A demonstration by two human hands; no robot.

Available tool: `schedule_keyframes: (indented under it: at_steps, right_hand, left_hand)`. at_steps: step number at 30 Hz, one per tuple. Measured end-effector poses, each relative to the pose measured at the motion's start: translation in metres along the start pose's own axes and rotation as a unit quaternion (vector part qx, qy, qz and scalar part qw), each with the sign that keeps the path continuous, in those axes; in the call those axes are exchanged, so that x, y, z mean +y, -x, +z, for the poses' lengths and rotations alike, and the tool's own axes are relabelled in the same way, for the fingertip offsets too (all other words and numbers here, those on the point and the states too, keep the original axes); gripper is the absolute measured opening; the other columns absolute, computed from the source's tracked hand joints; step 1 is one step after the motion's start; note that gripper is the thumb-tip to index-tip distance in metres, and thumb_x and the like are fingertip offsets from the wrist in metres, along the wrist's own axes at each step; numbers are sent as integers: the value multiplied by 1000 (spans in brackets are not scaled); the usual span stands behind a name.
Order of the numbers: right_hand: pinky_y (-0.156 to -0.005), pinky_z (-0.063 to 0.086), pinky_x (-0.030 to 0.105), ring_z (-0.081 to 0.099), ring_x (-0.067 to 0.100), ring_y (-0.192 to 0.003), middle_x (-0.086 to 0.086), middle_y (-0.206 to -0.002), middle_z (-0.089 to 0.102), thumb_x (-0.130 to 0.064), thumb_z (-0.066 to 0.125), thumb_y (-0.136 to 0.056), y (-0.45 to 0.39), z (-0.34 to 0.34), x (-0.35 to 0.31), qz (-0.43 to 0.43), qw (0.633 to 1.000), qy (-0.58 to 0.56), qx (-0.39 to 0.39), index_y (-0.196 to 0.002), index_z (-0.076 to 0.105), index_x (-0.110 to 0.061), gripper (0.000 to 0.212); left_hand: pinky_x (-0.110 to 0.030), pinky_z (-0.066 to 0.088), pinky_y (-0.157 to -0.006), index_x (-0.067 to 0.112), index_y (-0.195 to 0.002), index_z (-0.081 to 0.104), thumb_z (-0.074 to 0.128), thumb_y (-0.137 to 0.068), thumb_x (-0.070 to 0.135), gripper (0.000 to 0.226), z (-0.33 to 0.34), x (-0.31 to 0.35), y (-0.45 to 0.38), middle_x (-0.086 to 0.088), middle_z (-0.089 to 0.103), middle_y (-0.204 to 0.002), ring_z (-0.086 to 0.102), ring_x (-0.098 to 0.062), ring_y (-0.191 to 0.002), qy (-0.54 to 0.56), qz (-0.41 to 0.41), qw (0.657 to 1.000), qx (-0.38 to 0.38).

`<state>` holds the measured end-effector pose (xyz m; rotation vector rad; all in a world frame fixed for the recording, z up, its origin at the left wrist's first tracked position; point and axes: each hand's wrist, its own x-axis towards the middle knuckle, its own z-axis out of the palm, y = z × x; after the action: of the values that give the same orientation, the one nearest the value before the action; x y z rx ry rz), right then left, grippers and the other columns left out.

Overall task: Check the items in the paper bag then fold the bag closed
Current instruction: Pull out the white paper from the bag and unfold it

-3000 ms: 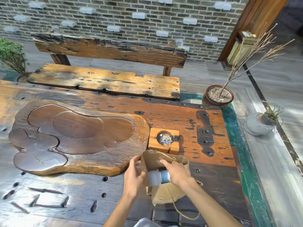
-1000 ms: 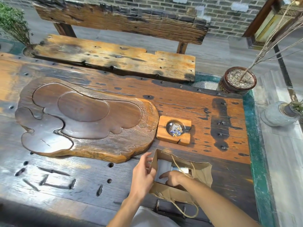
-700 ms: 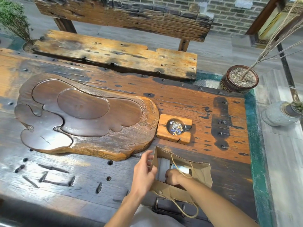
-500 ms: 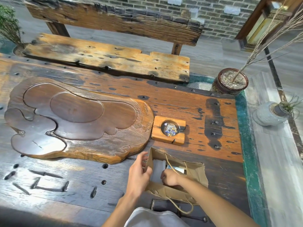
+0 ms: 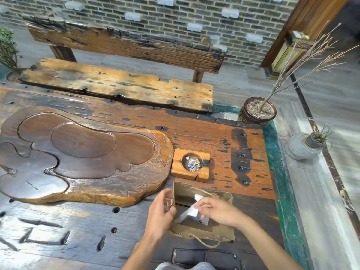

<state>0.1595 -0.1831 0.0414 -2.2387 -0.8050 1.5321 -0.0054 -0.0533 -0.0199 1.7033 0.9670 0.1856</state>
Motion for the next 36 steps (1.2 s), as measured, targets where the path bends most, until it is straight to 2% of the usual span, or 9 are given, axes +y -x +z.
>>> schedule_keyframes:
  at_steps: [3, 7, 14, 18, 21, 24, 26, 33, 36]
  right_hand:
    - [-89, 50, 20, 70, -1, -98, -21, -93, 71, -31, 51, -99, 27, -17, -10, -13, 1000, -22, -5, -121, 64, -25, 26]
    - [-97, 54, 25, 68, -12, -85, -18, -93, 75, -37, 53, -99, 61, -33, -30, -28, 999, -37, -13, -120, 66, -28, 27]
    - [-97, 55, 28, 73, 7, -102, -5, -102, 79, -30, 56, -99, 109, -52, -62, -114, 991, -66, 11, -119, 71, -21, 27]
    - [-99, 55, 36, 73, 18, -105, 5, -106, 78, -22, 56, -99, 128, -58, -78, -163, 983, -86, 18, -119, 71, -12, 27]
    - [-102, 53, 42, 73, 20, -107, 7, -108, 78, -24, 56, -99, 139, -60, -88, -193, 977, -93, 21, -120, 71, -12, 28]
    - [-101, 53, 45, 72, 22, -107, 12, -110, 77, -23, 55, -100, 149, -63, -96, -222, 971, -84, 31, -124, 67, -14, 29]
    - [-96, 53, 43, 73, 25, -106, 9, -113, 76, -20, 54, -100, 154, -63, -100, -250, 961, -105, 49, -129, 60, -16, 30]
    - [-86, 53, 41, 72, 28, -97, 11, -105, 77, -19, 67, -90, 144, -53, -81, -278, 857, -315, 300, -113, 67, -17, 23]
    - [-89, 56, 40, 70, 19, -103, 7, -117, 73, -44, 77, -69, 131, -35, -65, -208, 852, -384, 290, -117, 64, -21, 54]
  left_hand:
    - [-19, 50, -77, 31, -118, 57, 62, -77, 4, 49, -3, 2, 0, 11, 62, -108, 58, -6, -84, -16, 27, 999, -12]
    - [-18, 47, -79, 25, -120, 59, 69, -81, 9, 43, -8, 14, 2, 12, 56, -105, 51, 2, -95, -34, 85, 996, -6]
    - [-23, 49, -86, 39, -111, 62, 63, -79, 56, 36, -28, 66, 23, 16, 63, -106, 59, -8, -105, -3, 201, 977, -65]
    - [-20, 47, -96, 29, -120, 64, 77, -73, 42, 50, -39, 93, 35, 11, 67, -119, 61, -5, -113, 1, 211, 962, -171]
    - [-14, 45, -94, 33, -123, 65, 79, -78, 35, 48, -41, 113, 42, 14, 70, -119, 61, 6, -111, -21, 222, 958, -180]
    - [-31, 46, -77, 30, -109, 72, 63, -92, 35, 19, -39, 125, 47, 2, 74, -92, 61, -5, -84, -17, 216, 962, -166]
    - [-35, 42, -67, 20, -99, 72, 61, -92, 38, 23, -40, 130, 51, -10, 71, -82, 56, -11, -74, 40, 176, 972, -149]
    - [-32, 60, -65, 4, -97, 70, 65, -90, 12, 12, -55, 146, 56, -6, 78, -87, 73, -20, -79, 265, 50, 952, -145]
    - [-32, 60, -65, 1, -103, 70, 74, -84, 10, 22, -64, 149, 56, -12, 78, -95, 73, -23, -84, 295, 53, 941, -156]
